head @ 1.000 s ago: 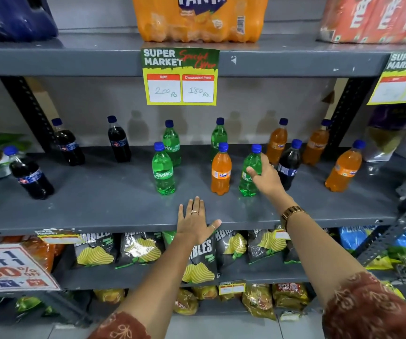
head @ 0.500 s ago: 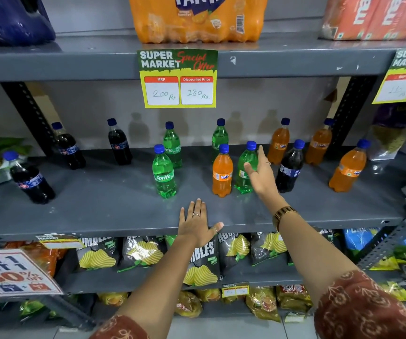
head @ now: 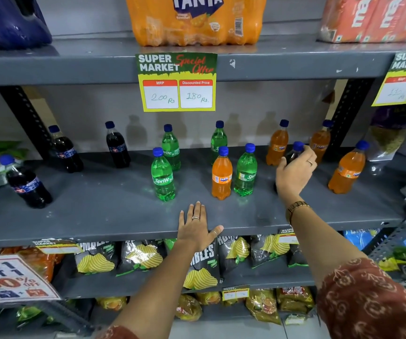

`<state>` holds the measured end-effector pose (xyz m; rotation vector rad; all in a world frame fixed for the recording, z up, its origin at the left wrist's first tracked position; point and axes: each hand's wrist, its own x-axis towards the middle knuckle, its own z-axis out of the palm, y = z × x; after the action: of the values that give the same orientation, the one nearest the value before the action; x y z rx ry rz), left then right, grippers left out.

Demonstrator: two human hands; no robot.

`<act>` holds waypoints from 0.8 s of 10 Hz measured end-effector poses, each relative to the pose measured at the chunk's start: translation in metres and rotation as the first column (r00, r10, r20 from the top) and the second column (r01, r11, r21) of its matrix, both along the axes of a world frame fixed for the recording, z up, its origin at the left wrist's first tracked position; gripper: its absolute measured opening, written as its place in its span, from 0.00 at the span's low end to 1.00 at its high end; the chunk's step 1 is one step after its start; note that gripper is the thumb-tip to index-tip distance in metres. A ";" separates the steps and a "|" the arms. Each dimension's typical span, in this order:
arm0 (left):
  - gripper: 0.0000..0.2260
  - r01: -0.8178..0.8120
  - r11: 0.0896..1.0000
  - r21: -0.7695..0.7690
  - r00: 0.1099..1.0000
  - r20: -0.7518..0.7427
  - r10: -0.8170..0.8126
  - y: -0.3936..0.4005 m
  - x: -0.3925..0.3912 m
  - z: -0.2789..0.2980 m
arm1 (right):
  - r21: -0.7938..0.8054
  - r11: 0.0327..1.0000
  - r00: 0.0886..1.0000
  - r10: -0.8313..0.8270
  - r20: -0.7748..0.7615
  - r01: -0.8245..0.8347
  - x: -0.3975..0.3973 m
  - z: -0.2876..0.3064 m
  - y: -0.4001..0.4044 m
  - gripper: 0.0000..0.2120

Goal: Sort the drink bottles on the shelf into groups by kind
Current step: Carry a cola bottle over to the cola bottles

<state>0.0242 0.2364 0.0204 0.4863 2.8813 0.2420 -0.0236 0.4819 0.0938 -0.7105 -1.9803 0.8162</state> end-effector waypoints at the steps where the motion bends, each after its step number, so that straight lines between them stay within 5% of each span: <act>1: 0.36 0.000 1.000 -0.003 1.000 -0.006 0.000 0.000 0.000 -0.001 | -0.096 0.995 0.987 0.043 0.156 -0.028 -0.009 -0.003 0.009 0.32; 6: 0.36 0.008 1.000 0.005 1.000 -0.009 -0.008 -0.003 -0.004 -0.006 | -0.026 0.981 0.958 0.195 0.212 -0.193 0.031 -0.011 -0.013 0.28; 8: 0.30 -0.017 0.999 0.042 0.992 -0.122 0.022 -0.018 0.003 -0.013 | 0.068 0.970 0.951 0.213 0.223 -0.233 0.064 -0.015 -0.055 0.27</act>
<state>0.0275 0.2180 0.0070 0.4965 3.0069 0.2848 0.0401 0.4272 0.0787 -0.5446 -2.3098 0.7995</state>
